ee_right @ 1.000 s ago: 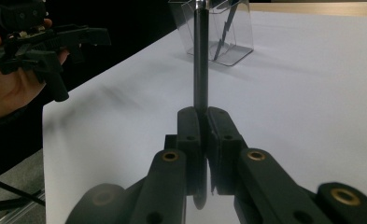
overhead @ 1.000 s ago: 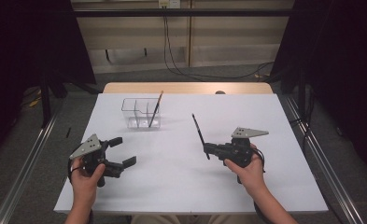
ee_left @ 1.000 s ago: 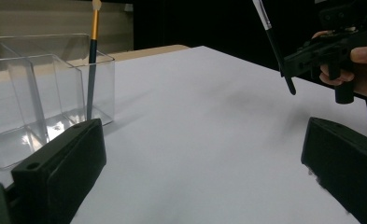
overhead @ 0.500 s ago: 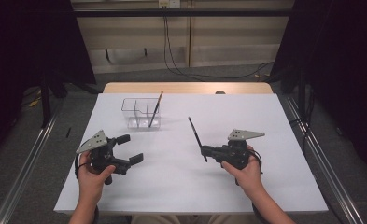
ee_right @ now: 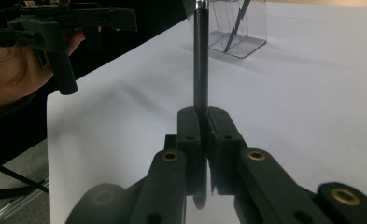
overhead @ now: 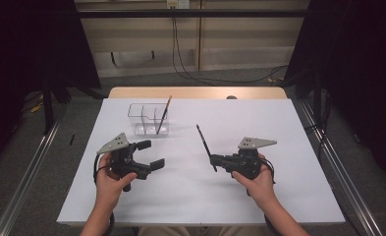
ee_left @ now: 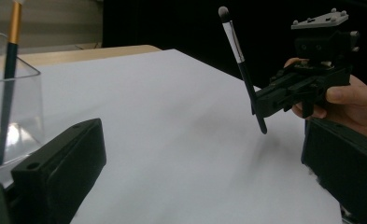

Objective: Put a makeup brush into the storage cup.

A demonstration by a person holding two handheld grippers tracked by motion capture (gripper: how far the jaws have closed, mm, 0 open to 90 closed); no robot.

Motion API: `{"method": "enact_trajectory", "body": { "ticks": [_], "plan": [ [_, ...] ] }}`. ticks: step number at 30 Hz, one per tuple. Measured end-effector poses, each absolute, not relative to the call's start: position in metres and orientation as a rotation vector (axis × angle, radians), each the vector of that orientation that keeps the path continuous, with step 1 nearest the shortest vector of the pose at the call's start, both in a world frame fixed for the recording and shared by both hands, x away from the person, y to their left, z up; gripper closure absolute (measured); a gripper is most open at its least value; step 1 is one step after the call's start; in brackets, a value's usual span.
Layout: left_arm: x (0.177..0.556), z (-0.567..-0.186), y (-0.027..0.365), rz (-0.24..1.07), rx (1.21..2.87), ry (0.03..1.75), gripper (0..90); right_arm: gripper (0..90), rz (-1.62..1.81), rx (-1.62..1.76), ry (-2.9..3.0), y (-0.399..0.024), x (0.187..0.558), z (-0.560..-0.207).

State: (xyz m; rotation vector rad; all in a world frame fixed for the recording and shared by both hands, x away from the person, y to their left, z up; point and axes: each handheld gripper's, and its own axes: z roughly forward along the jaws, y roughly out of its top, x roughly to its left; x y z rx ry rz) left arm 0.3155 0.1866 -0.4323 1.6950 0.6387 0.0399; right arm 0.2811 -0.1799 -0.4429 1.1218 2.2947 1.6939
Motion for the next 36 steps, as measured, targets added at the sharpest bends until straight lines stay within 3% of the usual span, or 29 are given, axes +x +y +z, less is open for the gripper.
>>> {"method": "enact_trajectory", "body": {
  "ticks": [23, 36],
  "plan": [
    [0.323, -0.431, 0.143, -0.018, 1.695, 0.576, 3.5, 84.6, 1.705, 1.105, 2.305, -0.177, 0.281, -0.443],
    [0.326, -0.432, 0.124, -0.045, 1.700, 0.545, 15.0, 84.6, 1.709, 1.092, 2.318, -0.173, 0.280, -0.443]
  ]
}}
